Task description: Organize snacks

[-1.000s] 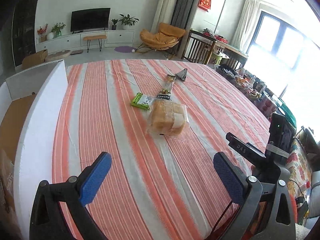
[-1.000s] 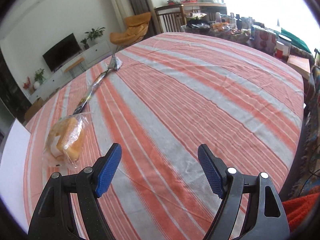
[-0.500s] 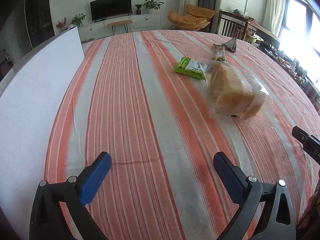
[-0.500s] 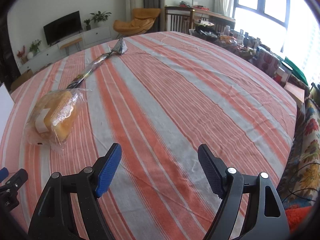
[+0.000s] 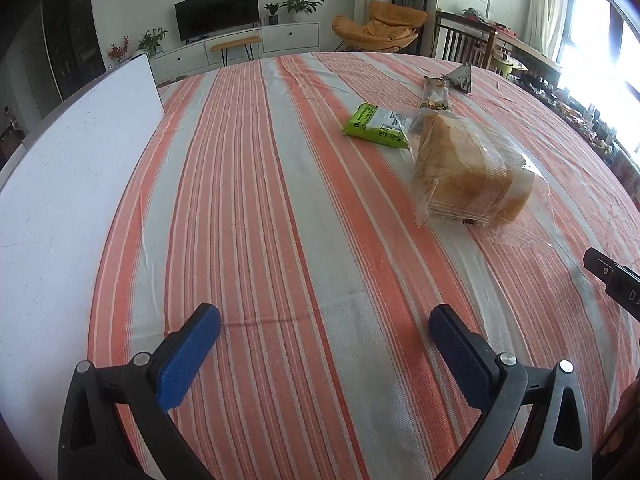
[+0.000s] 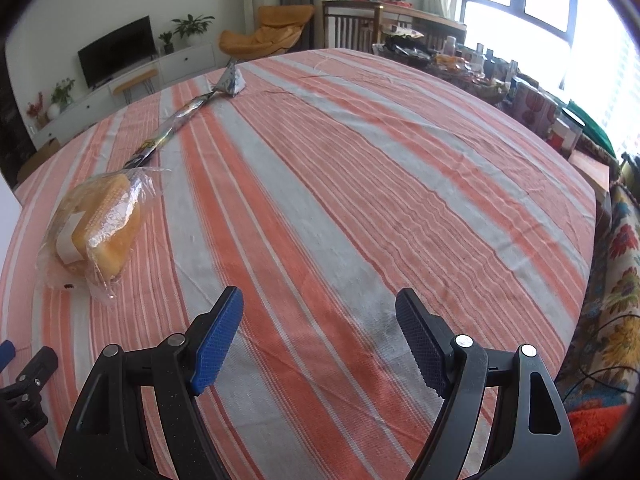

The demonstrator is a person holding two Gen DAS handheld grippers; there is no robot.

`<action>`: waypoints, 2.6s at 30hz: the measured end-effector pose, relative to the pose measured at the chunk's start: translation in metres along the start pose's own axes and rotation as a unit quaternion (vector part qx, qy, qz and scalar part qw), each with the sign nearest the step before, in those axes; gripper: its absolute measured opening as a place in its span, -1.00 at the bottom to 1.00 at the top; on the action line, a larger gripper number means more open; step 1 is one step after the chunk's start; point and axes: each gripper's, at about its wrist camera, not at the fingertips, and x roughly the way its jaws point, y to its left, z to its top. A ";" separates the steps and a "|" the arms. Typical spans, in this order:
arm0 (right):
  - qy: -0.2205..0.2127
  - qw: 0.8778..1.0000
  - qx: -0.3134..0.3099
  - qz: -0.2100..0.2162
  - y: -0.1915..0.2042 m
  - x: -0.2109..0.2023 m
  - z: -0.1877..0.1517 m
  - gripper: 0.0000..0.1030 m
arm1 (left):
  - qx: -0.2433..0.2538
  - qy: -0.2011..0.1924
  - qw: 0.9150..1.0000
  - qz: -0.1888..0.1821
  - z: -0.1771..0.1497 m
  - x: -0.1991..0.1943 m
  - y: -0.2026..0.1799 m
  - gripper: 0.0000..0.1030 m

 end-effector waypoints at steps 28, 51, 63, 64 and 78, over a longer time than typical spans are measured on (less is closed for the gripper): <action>0.012 1.000 0.001 0.001 -0.002 0.001 -0.001 0.63 | 0.000 0.000 1.000 0.000 0.000 0.000 0.000 1.00; 0.012 1.000 0.001 0.001 -0.001 0.001 -0.001 0.66 | 0.001 0.000 1.000 0.000 0.000 0.000 0.000 1.00; 0.014 1.000 -0.001 0.003 0.001 0.002 -0.002 0.71 | 0.003 0.000 1.000 -0.002 0.001 0.001 0.000 1.00; 0.014 1.000 -0.001 0.003 0.001 0.002 -0.002 0.72 | 0.006 0.000 1.000 -0.004 0.001 0.001 0.001 1.00; 0.015 1.000 -0.002 0.005 0.002 0.001 -0.003 0.75 | -0.153 0.091 0.981 -0.080 0.132 0.041 0.027 0.99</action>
